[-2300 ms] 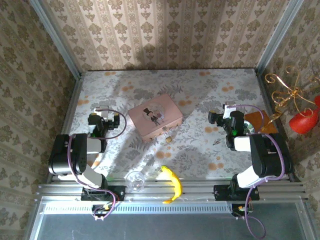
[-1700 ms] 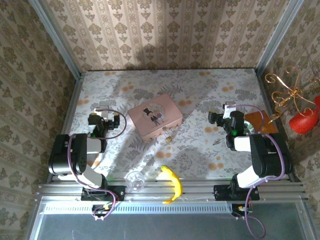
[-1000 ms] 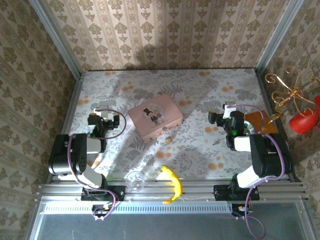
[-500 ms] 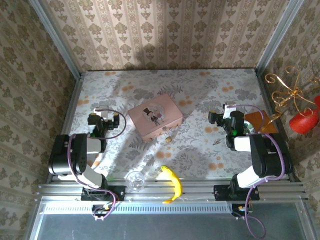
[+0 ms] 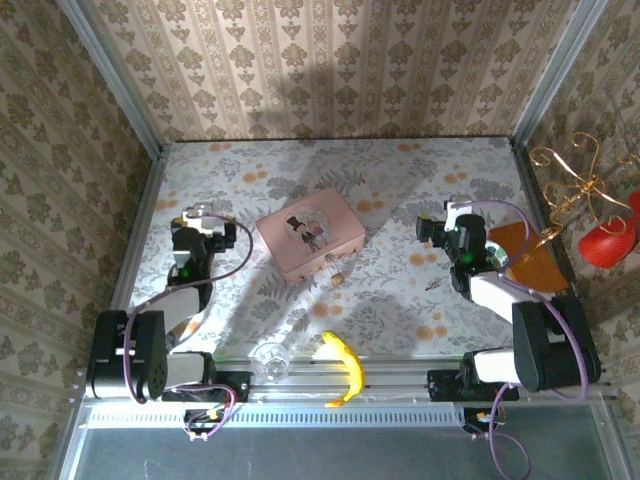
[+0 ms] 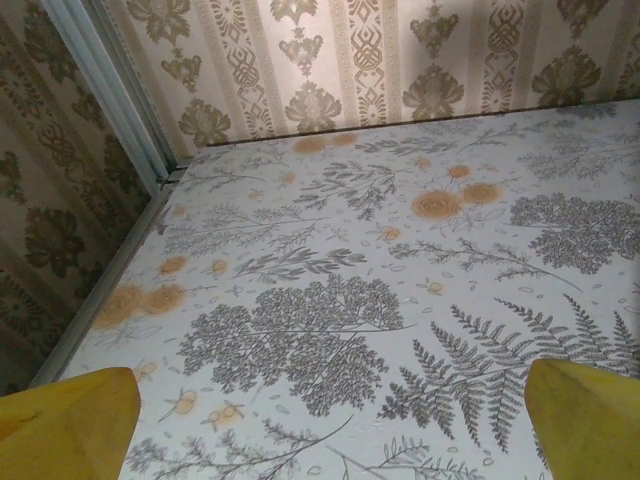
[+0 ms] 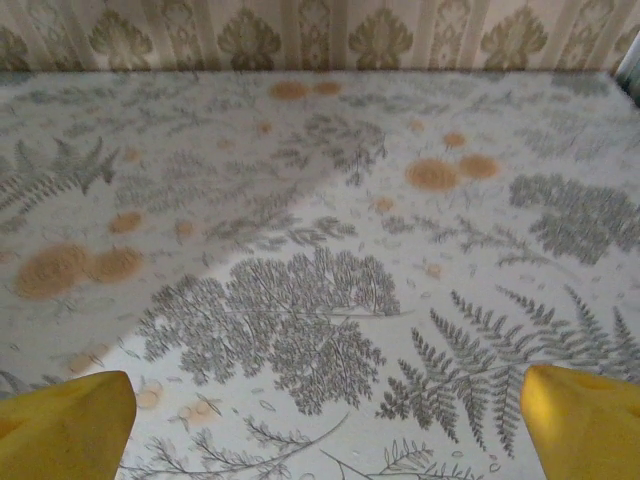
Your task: Unlock the padlock with the key
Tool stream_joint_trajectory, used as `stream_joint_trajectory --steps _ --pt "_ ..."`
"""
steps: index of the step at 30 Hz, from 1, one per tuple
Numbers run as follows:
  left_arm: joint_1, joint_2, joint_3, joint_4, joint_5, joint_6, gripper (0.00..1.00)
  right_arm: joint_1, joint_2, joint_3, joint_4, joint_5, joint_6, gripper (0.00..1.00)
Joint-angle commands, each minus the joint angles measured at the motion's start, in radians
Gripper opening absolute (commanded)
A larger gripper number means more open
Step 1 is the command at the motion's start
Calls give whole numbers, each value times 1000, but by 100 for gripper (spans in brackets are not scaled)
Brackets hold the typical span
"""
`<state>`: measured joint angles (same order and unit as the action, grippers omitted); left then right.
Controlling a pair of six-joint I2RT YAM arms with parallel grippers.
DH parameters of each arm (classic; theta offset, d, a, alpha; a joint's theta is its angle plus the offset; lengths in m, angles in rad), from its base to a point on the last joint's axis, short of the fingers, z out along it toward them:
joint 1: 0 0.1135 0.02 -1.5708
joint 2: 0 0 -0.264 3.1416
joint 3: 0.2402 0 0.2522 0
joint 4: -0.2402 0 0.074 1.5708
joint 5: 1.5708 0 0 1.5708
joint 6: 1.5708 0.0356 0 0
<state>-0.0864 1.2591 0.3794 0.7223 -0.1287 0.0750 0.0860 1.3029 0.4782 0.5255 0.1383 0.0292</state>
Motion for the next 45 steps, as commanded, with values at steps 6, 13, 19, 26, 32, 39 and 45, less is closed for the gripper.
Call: stream_joint_trajectory --steps 6,13,19,26,32,39,45 --pt "-36 -227 72 -274 -39 -102 100 154 -266 86 -535 306 69 98" --pt "-69 -375 80 -374 -15 -228 100 232 -447 140 -967 392 334 64" --pt "-78 -435 54 -380 17 -330 100 246 -431 202 -1254 340 570 45" --pt "-78 -449 38 -362 21 -374 100 268 -294 178 -1270 228 758 38" --pt "-78 -463 29 -367 12 -377 100 294 -221 118 -1172 249 885 34" --pt "-78 -470 23 -365 8 -372 100 295 -187 80 -1104 286 933 34" --pt "-78 -468 24 -365 14 -373 100 294 -144 66 -1026 267 929 35"
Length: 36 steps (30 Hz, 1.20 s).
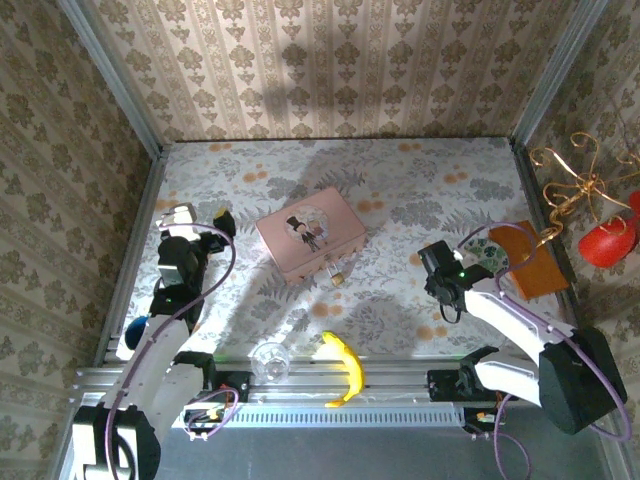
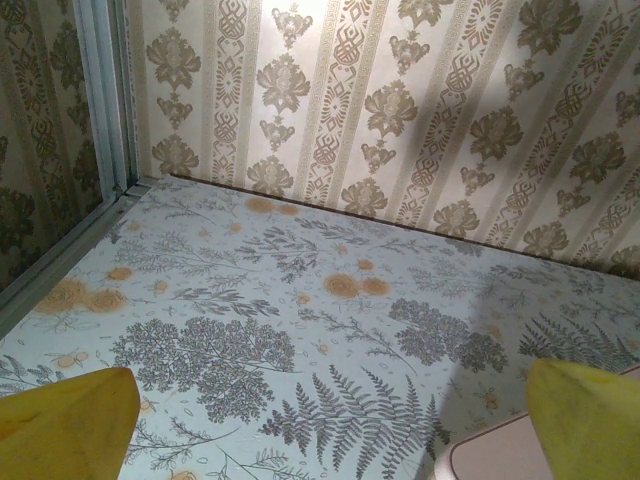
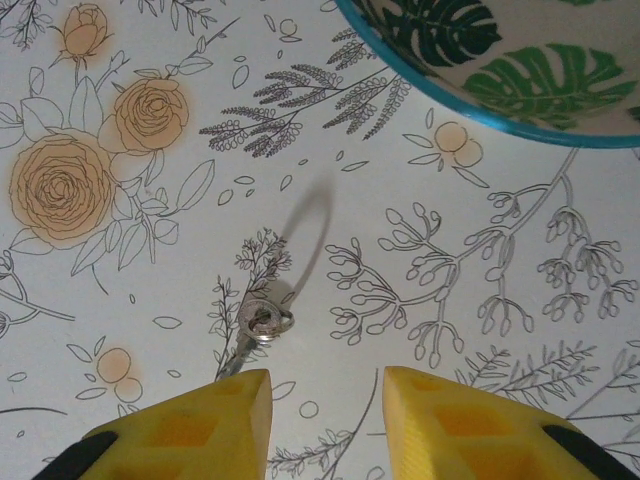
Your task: Unlock the padlock with the key
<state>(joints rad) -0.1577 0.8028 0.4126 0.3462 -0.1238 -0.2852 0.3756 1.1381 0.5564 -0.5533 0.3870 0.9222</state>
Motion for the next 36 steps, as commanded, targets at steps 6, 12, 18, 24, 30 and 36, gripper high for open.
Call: stream_joint_trajectory --steps 6,12,18,24,30,36 --pt "-6 -1 -8 12 15 -17 100 5 89 18 91 12 16 36" --pt "-4 7 0 7 24 -11 100 5 189 62 108 11 1 35" --pt "-5 7 9 -11 23 3 100 5 245 85 131 3 4 33" --pt "-6 10 9 -9 19 3 100 5 247 92 107 16 16 32" --pt "-6 13 12 -9 23 3 100 3 247 103 46 21 30 32" --pt "-5 16 11 -2 23 0 100 3 241 97 35 8 37 32"
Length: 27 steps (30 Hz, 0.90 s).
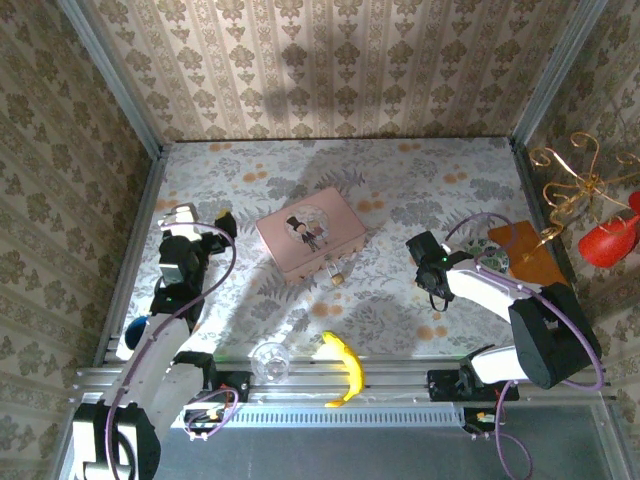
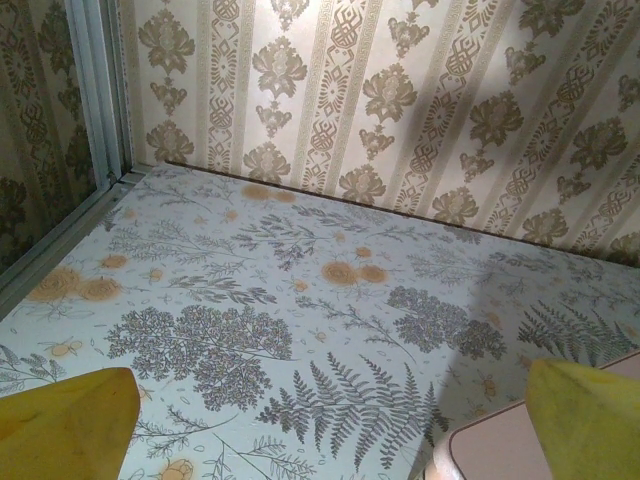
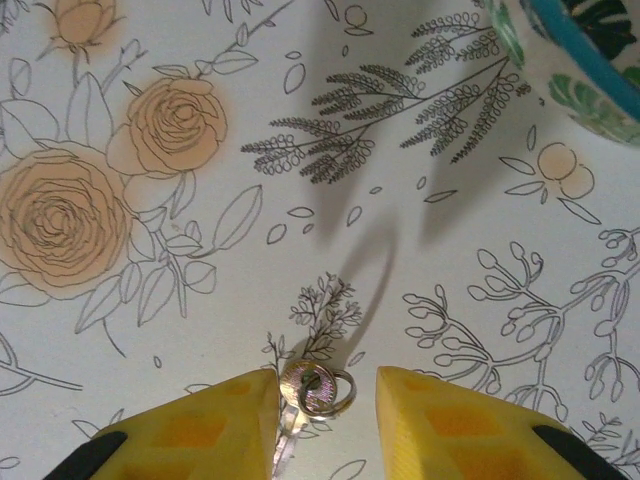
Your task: Unlock the padlock with the key
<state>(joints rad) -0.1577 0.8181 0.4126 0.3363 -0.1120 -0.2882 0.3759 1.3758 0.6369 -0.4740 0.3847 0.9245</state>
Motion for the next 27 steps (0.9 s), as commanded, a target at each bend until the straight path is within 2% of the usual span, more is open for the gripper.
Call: stream_joint_trajectory --steps 1,27 --pt "-5 1 11 6 12 1 100 3 5 19 -48 8 34 33" --pt "-5 -46 -5 -15 -14 18 100 3 104 96 -96 -13 -8 37"
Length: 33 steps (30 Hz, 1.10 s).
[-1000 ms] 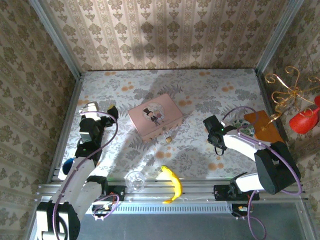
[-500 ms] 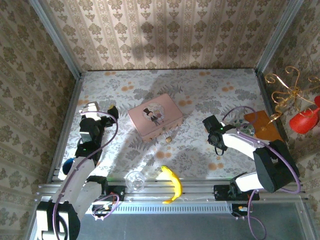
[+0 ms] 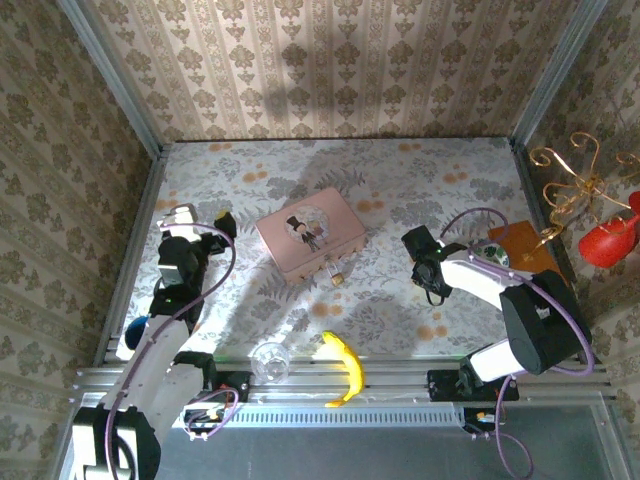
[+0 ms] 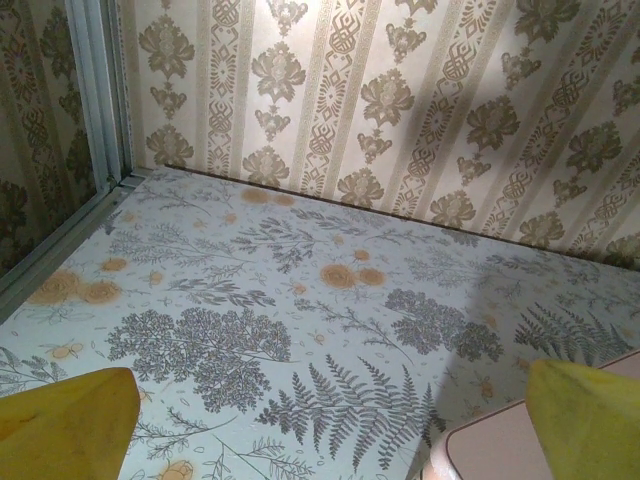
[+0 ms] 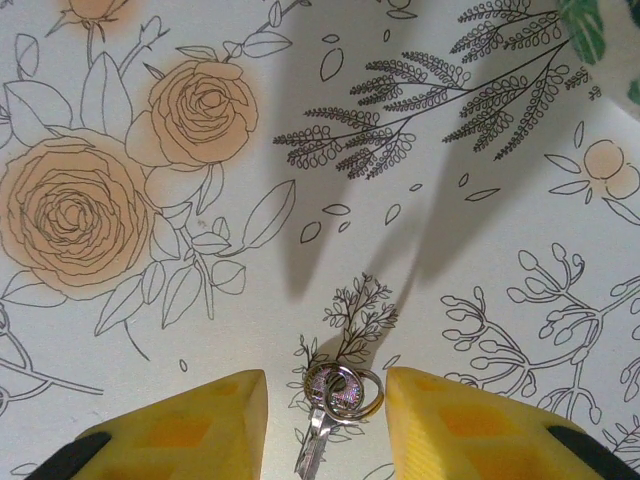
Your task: Unlock the padlock with the key
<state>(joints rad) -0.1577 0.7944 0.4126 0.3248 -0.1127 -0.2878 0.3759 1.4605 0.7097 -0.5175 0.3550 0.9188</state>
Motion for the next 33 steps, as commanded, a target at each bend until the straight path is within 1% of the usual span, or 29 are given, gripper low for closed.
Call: stream_joint_trajectory --steps 1,4,12,14,21,22,24,25,33 --pt "-5 -26 -5 -3 -15 19 100 2 25 27 -57 24 -1 37" --pt "-5 -32 -3 -8 -17 27 100 -5 42 37 -74 31 -3 36" --pt "-5 -37 -4 -6 -26 32 100 -9 28 22 -61 29 -4 20" --pt "-5 -34 -2 -4 -25 32 100 -11 26 20 -58 27 -5 19" --pt "-5 -27 7 -4 -18 35 100 -17 24 17 -49 24 -9 17" --pt "-5 -29 6 -6 -18 35 100 -18 24 17 -47 23 -13 20" --pt "-5 -30 7 -9 -15 38 100 -24 24 17 -45 23 -15 30" --pt "-5 -32 8 -10 -16 38 100 -28 24 16 -44 21 -17 31" --pt "-5 -37 10 -17 -13 41 100 -57 -32 -16 39 -27 -20 28"
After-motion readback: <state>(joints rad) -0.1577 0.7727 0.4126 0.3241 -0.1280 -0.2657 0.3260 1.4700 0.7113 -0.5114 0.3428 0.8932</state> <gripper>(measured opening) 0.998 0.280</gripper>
